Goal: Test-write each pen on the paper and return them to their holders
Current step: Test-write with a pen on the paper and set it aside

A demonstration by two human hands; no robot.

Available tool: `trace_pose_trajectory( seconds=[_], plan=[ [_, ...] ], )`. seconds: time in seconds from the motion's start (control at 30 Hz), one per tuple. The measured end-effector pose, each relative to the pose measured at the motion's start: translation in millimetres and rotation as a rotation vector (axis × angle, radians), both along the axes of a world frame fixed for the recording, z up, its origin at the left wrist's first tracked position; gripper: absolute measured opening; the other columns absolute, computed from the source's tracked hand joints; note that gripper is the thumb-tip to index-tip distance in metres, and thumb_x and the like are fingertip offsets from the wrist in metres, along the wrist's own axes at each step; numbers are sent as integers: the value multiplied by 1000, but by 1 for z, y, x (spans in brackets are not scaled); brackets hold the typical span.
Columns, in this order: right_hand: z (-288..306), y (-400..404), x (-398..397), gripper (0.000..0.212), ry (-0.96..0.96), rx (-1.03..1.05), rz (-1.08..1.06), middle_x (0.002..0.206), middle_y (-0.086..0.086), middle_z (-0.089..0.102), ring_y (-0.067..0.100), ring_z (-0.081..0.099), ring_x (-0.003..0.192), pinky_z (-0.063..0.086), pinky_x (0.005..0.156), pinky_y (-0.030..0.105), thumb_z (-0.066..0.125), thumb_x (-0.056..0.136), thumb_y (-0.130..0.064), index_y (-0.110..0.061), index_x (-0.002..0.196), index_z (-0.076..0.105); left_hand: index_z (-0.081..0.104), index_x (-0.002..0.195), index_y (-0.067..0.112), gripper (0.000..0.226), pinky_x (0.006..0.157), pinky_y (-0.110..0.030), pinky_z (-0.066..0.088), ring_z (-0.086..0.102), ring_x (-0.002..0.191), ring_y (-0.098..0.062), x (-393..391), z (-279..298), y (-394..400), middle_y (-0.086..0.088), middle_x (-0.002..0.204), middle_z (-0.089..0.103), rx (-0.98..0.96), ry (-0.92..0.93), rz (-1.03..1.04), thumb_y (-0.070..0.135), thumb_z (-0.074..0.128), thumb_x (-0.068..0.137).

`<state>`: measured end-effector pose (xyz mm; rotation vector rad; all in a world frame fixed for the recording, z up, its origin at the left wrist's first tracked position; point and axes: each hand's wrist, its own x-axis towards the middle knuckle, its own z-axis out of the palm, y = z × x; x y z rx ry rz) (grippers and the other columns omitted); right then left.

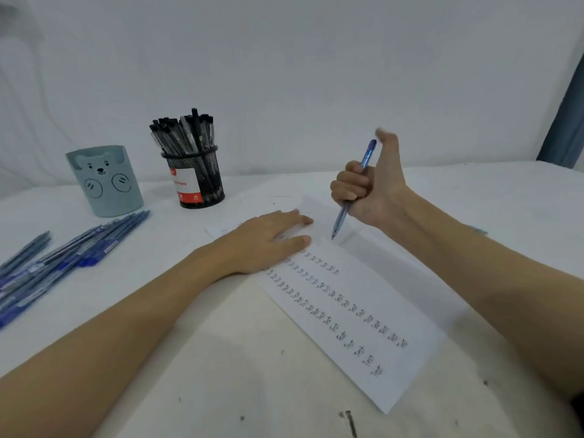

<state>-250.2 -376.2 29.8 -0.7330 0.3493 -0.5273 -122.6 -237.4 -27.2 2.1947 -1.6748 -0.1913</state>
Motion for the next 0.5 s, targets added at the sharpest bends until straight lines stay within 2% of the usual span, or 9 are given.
trace_pose_trajectory(
  seconds=[0.03,0.1,0.17,0.23,0.33,0.37,0.43,0.47,0.5],
  plan=[
    [0,0,-2,56,-3,-29,0,43,-1,34,10,16,31,17,31,17,51,86,-55,-11,52,39,35,138,43,55,115,-33,19,25,139,-9,-1,0,1,11,153,26,-4,-2,8,63,36,87],
    [0,-1,-7,49,4,-100,-8,58,9,62,9,21,30,27,33,15,47,95,-34,0,63,60,36,138,42,61,113,-33,22,28,137,-11,-1,1,4,9,150,31,-2,-8,29,65,32,81],
    [-1,-1,-11,47,14,-200,46,82,18,72,14,42,36,46,47,21,35,97,-22,6,80,69,36,137,42,63,112,-34,24,30,137,-13,1,2,7,8,149,34,4,-7,60,66,31,80],
    [-3,0,-13,54,107,-349,125,85,19,72,23,62,56,51,63,28,26,97,-30,4,96,68,37,136,43,62,111,-34,24,31,136,-13,3,3,11,8,148,34,15,8,84,67,32,80],
    [-6,4,-13,65,298,-515,105,72,17,70,23,66,56,49,58,26,23,101,-44,2,93,68,38,135,43,48,106,-32,28,37,129,-12,3,6,13,8,143,41,32,8,98,60,39,91],
    [-8,7,-12,60,314,-555,81,73,16,70,22,67,59,50,59,25,30,101,-44,1,90,68,38,135,43,45,106,-32,28,38,128,-13,2,7,13,8,142,42,34,5,99,56,40,93],
    [-13,15,-11,31,315,-641,11,70,11,67,20,64,61,48,58,21,52,95,-31,-5,82,65,38,135,43,43,107,-33,28,38,128,-12,2,6,13,9,143,41,33,10,100,54,40,93],
    [-15,17,-11,19,319,-677,-42,64,8,61,16,57,55,44,54,20,62,90,-21,-9,76,59,38,135,43,44,108,-34,27,37,130,-12,2,6,14,9,143,41,30,16,99,55,40,93],
    [-18,19,-11,21,325,-710,-96,57,5,54,14,49,47,39,49,20,66,86,-14,-10,70,53,38,135,43,45,109,-34,27,36,131,-12,2,5,14,9,144,40,27,22,96,57,39,92]
  ],
)
